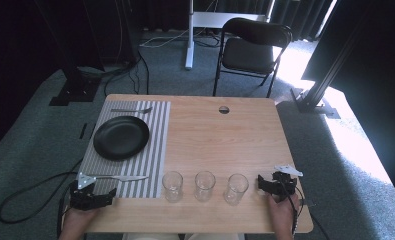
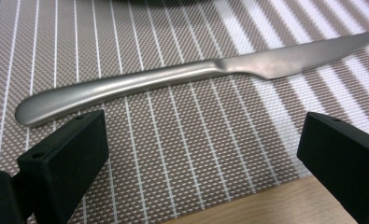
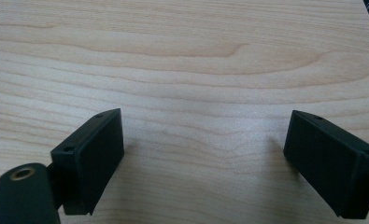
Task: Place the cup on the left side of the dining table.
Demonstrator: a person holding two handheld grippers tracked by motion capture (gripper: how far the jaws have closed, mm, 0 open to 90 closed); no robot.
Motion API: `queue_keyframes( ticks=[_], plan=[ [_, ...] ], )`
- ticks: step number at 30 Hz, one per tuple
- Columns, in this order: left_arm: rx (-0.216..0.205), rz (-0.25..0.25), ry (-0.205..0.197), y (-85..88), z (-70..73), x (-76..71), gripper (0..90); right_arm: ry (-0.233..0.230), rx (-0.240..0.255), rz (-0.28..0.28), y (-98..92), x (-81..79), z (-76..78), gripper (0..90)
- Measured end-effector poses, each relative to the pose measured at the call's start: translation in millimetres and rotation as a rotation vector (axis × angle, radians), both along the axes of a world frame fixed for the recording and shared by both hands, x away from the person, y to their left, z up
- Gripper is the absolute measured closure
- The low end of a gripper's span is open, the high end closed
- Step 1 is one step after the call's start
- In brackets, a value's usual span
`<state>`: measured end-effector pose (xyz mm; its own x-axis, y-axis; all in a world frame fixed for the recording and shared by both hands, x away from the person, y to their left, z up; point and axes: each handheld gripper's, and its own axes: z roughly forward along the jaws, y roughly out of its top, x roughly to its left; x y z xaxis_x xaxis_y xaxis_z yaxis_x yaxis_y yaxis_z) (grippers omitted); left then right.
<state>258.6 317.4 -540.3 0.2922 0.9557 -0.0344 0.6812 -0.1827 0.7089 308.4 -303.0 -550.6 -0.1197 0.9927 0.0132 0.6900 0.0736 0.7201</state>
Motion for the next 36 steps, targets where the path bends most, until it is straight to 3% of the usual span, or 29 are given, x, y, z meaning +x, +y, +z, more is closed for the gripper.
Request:
queue_keyframes(
  ticks=[3, 20, 36],
  plan=[
    [-0.022, -0.037, -0.006, -2.1, 1.8, -1.8, 2.6, 0.000, 0.000, 0.000, 0.0, 0.0, 0.0, 11.5],
    [0.003, -0.131, -0.017, -17.9, 12.0, -3.1, 2.7, 0.001, 0.001, -0.001, 0.0, 0.0, 0.0, 11.5],
    [-0.024, -0.232, -0.089, -36.3, 40.5, -7.3, 3.7, 0.001, 0.002, -0.001, 0.0, 0.0, 0.0, 11.5]
  ],
)
